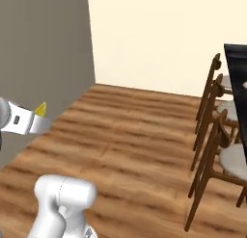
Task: There is a bowl on the dining counter. Grab a lemon wedge from the fridge and place it in the bowl. Then get the liquor bottle and glass cup from the cabinet and place them next to the bowl.
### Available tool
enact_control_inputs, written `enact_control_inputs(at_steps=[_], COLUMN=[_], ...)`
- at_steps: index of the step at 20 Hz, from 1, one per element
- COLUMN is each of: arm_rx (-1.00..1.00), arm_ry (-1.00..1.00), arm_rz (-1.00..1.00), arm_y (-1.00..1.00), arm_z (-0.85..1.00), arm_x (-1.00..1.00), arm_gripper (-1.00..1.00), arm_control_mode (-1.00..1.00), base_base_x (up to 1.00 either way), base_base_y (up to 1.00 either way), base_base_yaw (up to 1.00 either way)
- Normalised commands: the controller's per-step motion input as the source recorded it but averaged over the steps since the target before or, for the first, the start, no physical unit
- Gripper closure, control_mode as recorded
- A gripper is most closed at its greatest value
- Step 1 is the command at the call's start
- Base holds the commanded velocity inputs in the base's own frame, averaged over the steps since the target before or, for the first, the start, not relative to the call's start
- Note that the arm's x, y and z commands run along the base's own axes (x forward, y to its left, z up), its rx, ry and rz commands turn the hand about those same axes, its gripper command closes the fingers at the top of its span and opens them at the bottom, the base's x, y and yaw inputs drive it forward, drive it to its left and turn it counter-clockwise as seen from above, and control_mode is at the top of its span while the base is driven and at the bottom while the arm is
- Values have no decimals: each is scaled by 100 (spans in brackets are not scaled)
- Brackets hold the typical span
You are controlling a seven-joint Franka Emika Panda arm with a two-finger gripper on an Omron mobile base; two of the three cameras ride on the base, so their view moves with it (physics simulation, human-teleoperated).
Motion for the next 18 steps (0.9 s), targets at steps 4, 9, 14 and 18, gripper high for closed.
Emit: enact_control_inputs(at_steps=[4,9,14,18], arm_rx=[0,0,0,0], arm_ry=[0,0,0,0], arm_rz=[0,0,0,0], arm_y=[0,0,0,0], arm_z=[0,0,0,0], arm_x=[0,0,0,0], arm_gripper=[100,100,100,100], arm_control_mode=[100,100,100,100], base_base_x=[73,73,73,67], base_base_y=[22,26,32,46], base_base_yaw=[-44,-43,-43,-44])
